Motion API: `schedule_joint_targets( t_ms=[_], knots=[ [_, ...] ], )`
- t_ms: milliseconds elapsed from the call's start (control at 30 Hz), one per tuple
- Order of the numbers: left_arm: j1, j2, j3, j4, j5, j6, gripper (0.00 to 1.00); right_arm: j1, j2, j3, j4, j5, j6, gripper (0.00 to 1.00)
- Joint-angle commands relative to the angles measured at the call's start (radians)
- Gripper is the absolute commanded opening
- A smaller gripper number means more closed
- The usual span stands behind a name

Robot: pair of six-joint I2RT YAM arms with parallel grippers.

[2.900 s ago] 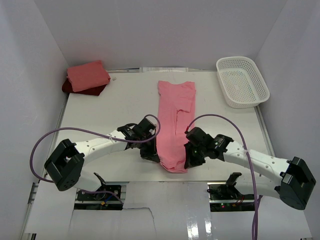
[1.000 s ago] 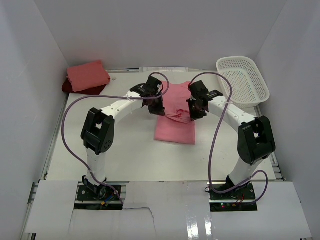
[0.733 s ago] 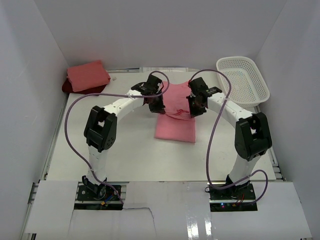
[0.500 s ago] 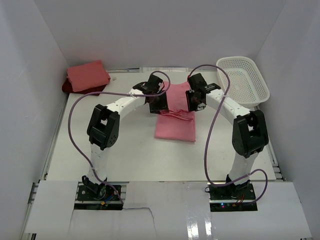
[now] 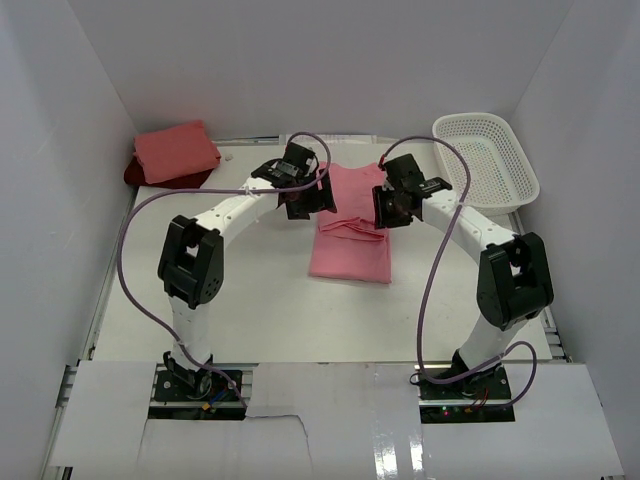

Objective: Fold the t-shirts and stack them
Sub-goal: Fold the folded rectangular tshirt in 1/3 of the way

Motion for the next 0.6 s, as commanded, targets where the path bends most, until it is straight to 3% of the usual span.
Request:
schedule_joint_targets(
  t_ms=[0, 167, 200, 233, 300, 333, 367, 567],
  knots=[
    [-0.001, -0.098, -0.096, 0.033, 0.087, 0.011, 0.86, -0.002, -0.055, -0.073, 0.091, -0.205, 0.03, 0.42],
    [-0.003, -0.17, -0.215, 0.099, 0.142, -0.008, 0.81, -0.002, -0.062, -0.178, 0.206, -0.366, 0.065, 0.28],
    [-0.004, -0.182, -0.239, 0.117, 0.163, -0.013, 0.74, -0.002, -0.055, -0.19, 0.229, -0.41, 0.07, 0.25],
    [-0.012, -0.205, -0.288, 0.168, 0.195, -0.018, 0.67, -0.002, -0.045, -0.208, 0.275, -0.431, 0.08, 0.12],
    [-0.023, -0.217, -0.337, 0.226, 0.217, -0.018, 0.42, 0.0, -0.031, -0.224, 0.317, -0.475, 0.093, 0.08],
    [-0.027, -0.214, -0.369, 0.268, 0.235, -0.018, 0.13, -0.002, -0.025, -0.231, 0.352, -0.487, 0.097, 0.08],
    [-0.036, -0.193, -0.376, 0.279, 0.245, -0.019, 0.0, 0.0, -0.008, -0.239, 0.366, -0.498, 0.103, 0.08],
    [-0.107, -0.19, -0.475, 0.432, 0.25, -0.036, 0.0, 0.0, 0.024, -0.293, 0.487, -0.581, 0.151, 0.08]
  ],
)
